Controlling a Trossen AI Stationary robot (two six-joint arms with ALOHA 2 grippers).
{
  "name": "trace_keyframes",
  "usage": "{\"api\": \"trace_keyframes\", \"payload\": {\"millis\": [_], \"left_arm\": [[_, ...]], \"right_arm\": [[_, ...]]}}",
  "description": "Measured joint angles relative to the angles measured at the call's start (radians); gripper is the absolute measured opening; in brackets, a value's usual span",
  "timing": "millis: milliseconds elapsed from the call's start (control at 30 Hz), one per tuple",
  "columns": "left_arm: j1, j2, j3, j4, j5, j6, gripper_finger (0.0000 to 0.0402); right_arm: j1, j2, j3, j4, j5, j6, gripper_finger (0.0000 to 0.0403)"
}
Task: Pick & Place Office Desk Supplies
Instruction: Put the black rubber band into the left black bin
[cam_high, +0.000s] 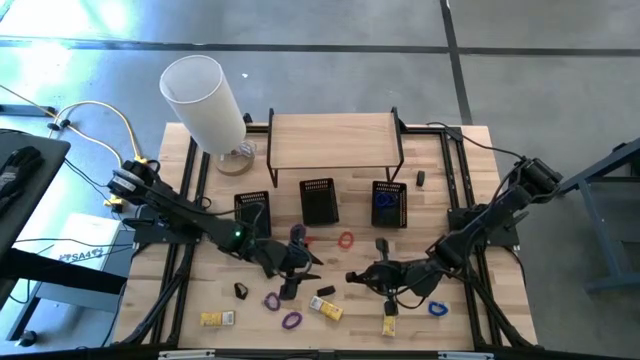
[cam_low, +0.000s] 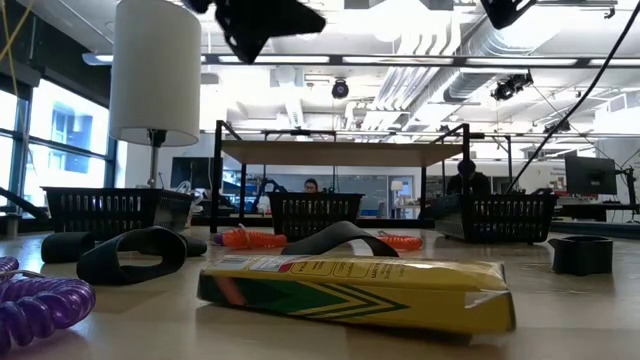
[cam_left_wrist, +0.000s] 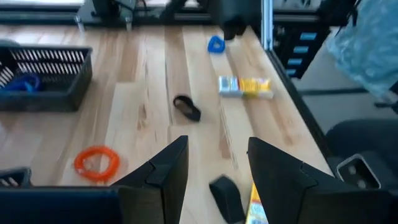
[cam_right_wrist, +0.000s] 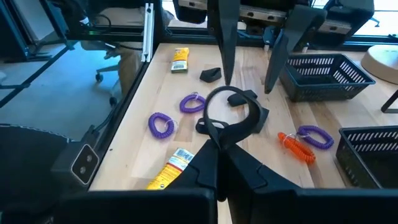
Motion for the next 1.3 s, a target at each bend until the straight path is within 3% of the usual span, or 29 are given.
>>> {"api": "trace_keyframes", "payload": {"millis": [400,667,1300], "left_arm": [[0.016,0.015,0.0,0.043,-0.024,0.001,0.0247],[0.029,0.015,0.0,0.078,-0.024,-0.026,0.025],[0.006,0.015,0.0,0.119,-0.034,0.034,0.025]], "right_arm": [[-0.044,0.089,0.0,0.052,-0.039,-0.018,0.0003],[-0.073,0.116,0.0,0.21,-0.074,-0.114,0.0003],[-0.077,0.116,0.0,0.294,-0.093,-0.214,0.0003]]}}
